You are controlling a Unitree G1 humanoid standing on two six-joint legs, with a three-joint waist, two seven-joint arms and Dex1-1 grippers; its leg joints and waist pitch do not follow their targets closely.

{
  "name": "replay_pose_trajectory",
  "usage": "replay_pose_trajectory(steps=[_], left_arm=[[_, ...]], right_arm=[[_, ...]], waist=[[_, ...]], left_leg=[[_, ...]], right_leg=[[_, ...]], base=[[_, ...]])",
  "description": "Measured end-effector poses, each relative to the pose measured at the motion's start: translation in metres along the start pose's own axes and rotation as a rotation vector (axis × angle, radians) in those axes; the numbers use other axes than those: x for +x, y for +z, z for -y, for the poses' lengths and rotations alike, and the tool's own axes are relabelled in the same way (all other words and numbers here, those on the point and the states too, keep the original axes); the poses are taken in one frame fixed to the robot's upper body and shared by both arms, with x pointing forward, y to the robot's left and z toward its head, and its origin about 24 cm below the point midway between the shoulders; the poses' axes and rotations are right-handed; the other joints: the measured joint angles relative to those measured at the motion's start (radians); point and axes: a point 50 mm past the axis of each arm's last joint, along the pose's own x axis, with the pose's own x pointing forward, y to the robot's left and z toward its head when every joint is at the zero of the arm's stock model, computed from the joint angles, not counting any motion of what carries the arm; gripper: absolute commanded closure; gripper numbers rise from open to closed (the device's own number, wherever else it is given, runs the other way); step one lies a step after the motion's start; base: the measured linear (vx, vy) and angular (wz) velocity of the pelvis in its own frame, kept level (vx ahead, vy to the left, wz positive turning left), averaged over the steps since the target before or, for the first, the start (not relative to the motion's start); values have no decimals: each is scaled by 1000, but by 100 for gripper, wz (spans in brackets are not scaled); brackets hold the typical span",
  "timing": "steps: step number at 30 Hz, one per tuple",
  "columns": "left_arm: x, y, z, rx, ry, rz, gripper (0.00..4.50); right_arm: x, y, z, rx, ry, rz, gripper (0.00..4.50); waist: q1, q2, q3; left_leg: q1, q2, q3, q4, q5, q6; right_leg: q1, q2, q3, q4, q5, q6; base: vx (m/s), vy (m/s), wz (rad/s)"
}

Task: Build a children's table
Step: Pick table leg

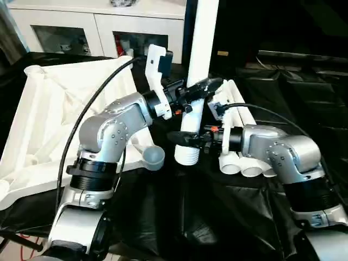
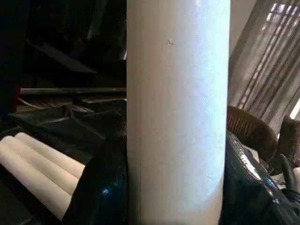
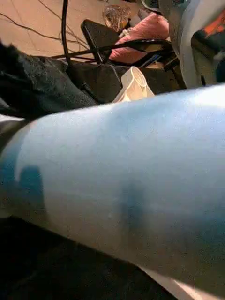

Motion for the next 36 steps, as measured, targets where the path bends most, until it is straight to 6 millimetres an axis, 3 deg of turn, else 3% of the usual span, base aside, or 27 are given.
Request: replay_pose_trajectory(steps=[11,14,20,25,30,36], left_arm=[[-1,0,-1,3,3,-3,264],[-2,1,-2,2,13,4,194],[-5,13,0,-24,8,118,149],[-19,15,1,-56,23,278,148],[-41,23,-13,-28,184,367,148],[-81,23,-29,160,429,293,148]], right_arm=[[2,0,-1,-1,-1,3,255],[3,0,-1,-2,-7,10,255],[5,-1,1,18,-40,45,257],[4,-3,3,65,-79,111,257],[-3,-6,2,82,-153,171,257],[-23,9,7,6,-353,256,257]], waist=[[0,0,0],[0,0,0],[0,0,0],[-1,1,-1],[0,10,0],[-4,19,0]], left_leg=[[0,0,0,0,0,0],[0,0,0,0,0,0],[0,0,0,0,0,0],[0,0,0,0,0,0],[0,0,0,0,0,0],[1,0,0,-1,0,-1]], right_leg=[[0,0,0,0,0,0],[0,0,0,0,0,0],[0,0,0,0,0,0],[0,0,0,0,0,0],[0,0,0,0,0,0],[0,0,0,0,0,1]], base=[[0,0,0],[0,0,0],[0,0,0],[0,0,0],[0,0,0],[0,0,0]])
